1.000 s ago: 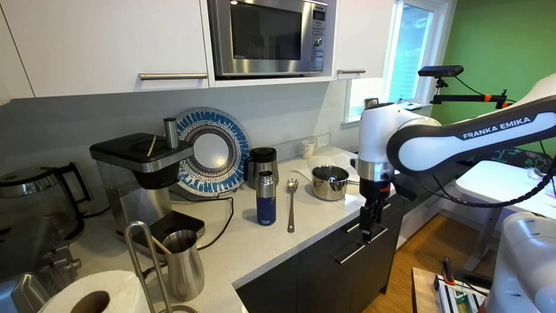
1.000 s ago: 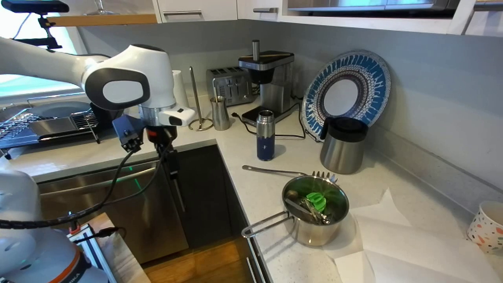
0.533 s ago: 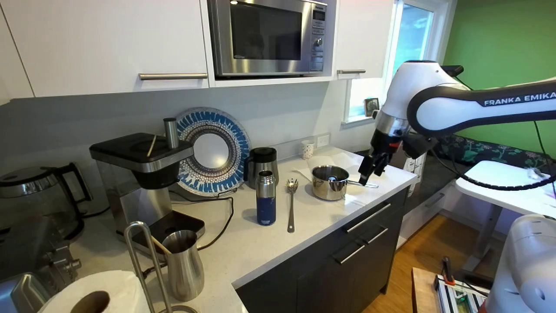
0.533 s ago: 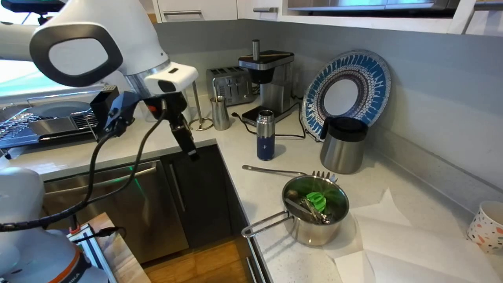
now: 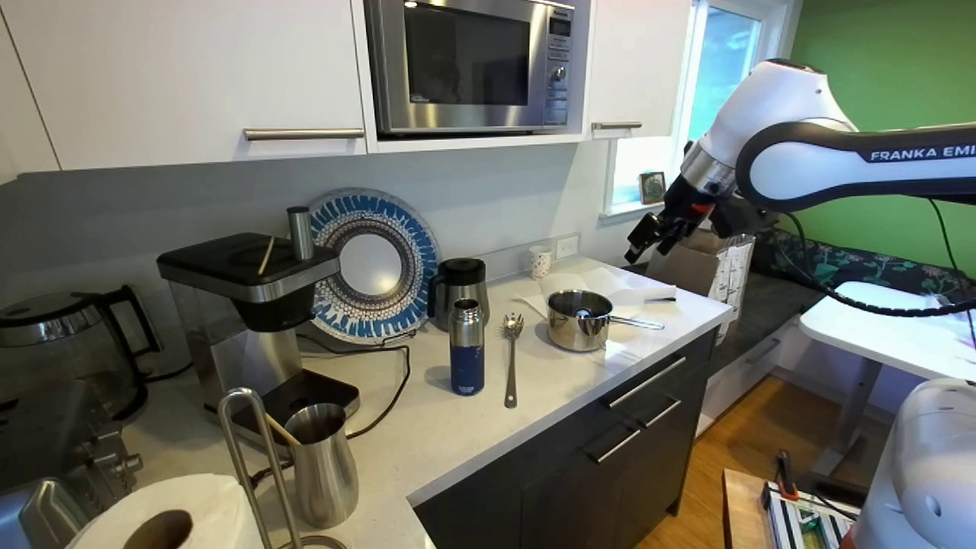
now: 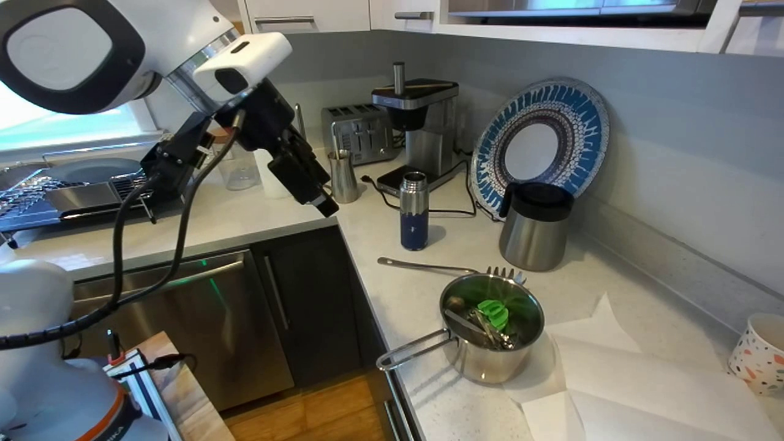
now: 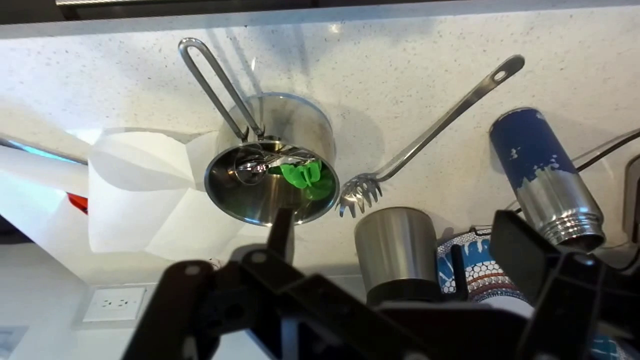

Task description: Push the second right button from the bottom of the microwave

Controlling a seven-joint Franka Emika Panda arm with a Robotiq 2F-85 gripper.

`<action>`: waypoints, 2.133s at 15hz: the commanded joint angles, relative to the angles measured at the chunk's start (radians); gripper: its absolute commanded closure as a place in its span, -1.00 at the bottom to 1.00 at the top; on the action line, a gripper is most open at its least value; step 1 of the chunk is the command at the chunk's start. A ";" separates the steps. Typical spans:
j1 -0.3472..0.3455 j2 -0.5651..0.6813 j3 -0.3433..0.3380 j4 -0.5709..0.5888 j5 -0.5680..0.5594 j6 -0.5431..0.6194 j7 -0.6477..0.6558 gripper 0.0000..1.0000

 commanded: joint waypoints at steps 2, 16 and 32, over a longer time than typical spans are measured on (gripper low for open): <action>0.005 0.001 -0.002 0.002 -0.004 -0.003 0.008 -1.00; -0.124 0.127 -0.013 0.091 -0.014 0.518 0.066 -1.00; -0.134 0.303 -0.055 0.313 0.063 0.824 -0.014 -1.00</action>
